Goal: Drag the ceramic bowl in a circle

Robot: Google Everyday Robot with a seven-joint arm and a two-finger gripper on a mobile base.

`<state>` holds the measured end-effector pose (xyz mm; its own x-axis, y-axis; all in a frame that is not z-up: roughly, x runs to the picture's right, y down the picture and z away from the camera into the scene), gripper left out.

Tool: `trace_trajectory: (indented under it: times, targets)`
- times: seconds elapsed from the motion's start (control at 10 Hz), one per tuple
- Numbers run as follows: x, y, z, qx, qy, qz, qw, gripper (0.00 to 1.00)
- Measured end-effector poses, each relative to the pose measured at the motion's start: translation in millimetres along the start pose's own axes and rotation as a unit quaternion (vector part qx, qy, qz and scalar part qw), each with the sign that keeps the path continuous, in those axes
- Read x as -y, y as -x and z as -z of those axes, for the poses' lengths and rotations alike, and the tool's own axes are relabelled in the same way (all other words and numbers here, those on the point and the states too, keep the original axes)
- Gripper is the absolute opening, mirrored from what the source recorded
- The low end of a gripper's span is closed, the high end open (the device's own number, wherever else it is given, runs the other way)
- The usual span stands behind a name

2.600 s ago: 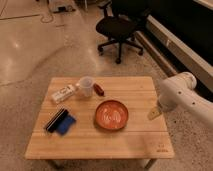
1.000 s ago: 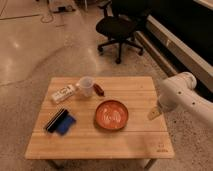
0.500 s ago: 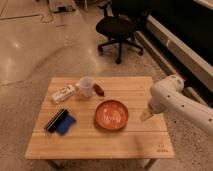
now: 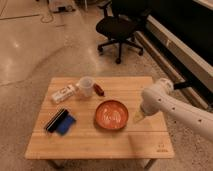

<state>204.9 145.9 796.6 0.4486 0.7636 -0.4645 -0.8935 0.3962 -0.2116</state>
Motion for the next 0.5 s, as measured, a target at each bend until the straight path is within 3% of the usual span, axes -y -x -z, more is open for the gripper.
trace_trajectory:
  times: [0.5]
  targets:
    - [-37.6,28.3,-15.1,0.010,0.006,0.018,0.9998,0.80]
